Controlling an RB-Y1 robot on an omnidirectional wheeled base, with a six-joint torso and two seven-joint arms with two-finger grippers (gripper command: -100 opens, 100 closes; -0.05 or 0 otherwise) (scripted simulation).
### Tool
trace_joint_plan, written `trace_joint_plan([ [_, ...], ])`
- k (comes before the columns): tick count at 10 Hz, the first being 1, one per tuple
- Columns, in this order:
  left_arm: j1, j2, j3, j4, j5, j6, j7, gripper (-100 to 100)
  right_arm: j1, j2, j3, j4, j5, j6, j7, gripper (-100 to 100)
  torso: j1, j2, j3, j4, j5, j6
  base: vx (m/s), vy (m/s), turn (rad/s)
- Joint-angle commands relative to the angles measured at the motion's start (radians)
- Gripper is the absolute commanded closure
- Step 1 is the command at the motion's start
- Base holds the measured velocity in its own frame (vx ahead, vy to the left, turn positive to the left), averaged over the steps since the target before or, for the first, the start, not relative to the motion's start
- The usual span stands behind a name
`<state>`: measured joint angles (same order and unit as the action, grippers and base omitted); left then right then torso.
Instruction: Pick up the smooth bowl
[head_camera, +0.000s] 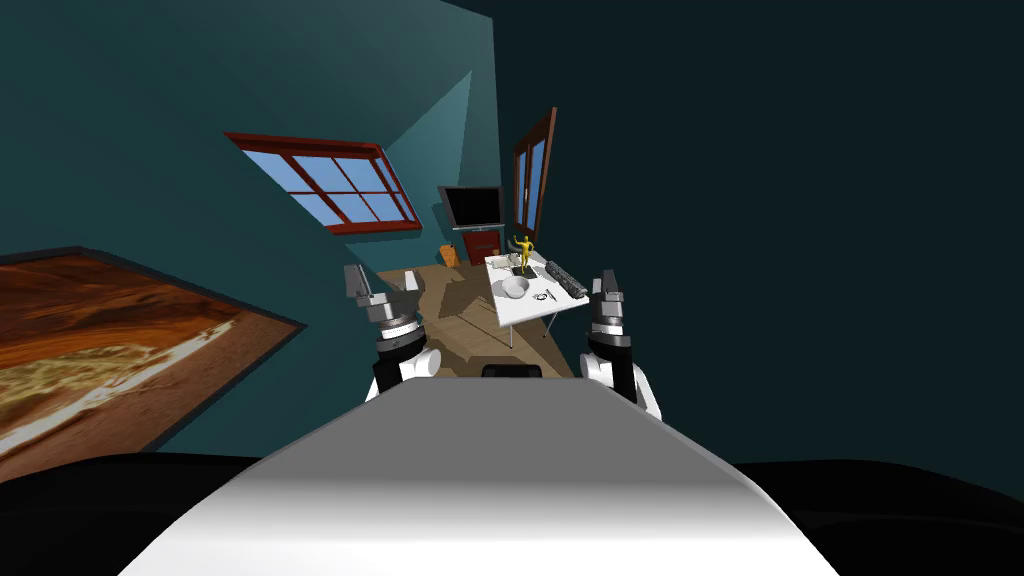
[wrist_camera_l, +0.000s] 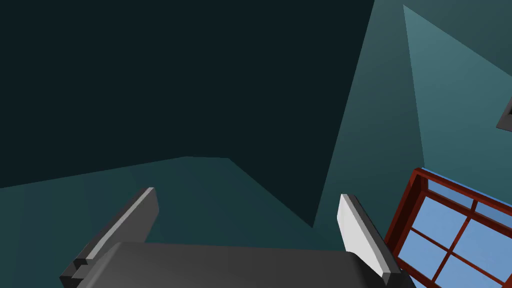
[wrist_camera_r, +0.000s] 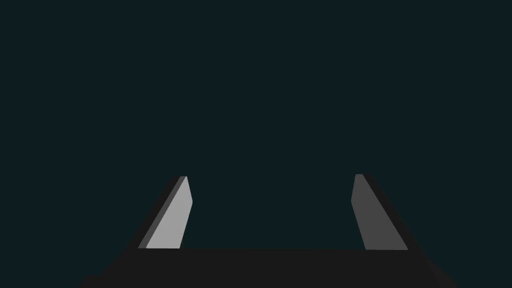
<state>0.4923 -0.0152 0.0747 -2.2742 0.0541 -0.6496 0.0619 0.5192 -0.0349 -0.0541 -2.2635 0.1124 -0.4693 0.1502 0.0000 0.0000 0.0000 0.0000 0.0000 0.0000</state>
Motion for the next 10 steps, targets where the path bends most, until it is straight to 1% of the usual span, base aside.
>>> trace_joint_plan([
  [1, 0.000, 0.000, 0.000, 0.000, 0.000, 0.000, 0.000, 0, 0.025, -0.035, -0.010, 0.017, 0.020, -0.005, 0.016, -100, 0.000, 0.000, 0.000, 0.000, 0.000, 0.000, -0.022, 0.023, -0.063],
  [5, 0.000, 0.000, 0.000, 0.000, 0.000, 0.000, 0.000, 0, 0.099, -0.097, -0.046, 0.077, 0.089, -0.019, 0.068, -100, 0.004, 0.004, 0.002, 0.001, 0.001, 0.000, -0.057, 0.059, -0.058],
  [8, 0.000, 0.000, 0.000, 0.000, 0.000, 0.000, 0.000, 0, 0.165, -0.157, -0.084, 0.144, 0.164, -0.032, 0.122, -100, 0.005, 0.003, 0.002, 0.001, 0.001, 0.000, -0.032, 0.077, 0.016],
  [10, 0.000, 0.000, 0.000, 0.000, 0.000, 0.000, 0.000, 0, 0.209, -0.209, -0.112, 0.196, 0.221, -0.041, 0.163, -100, 0.005, 0.002, 0.001, 0.001, 0.001, 0.000, -0.029, 0.094, -0.034],
])
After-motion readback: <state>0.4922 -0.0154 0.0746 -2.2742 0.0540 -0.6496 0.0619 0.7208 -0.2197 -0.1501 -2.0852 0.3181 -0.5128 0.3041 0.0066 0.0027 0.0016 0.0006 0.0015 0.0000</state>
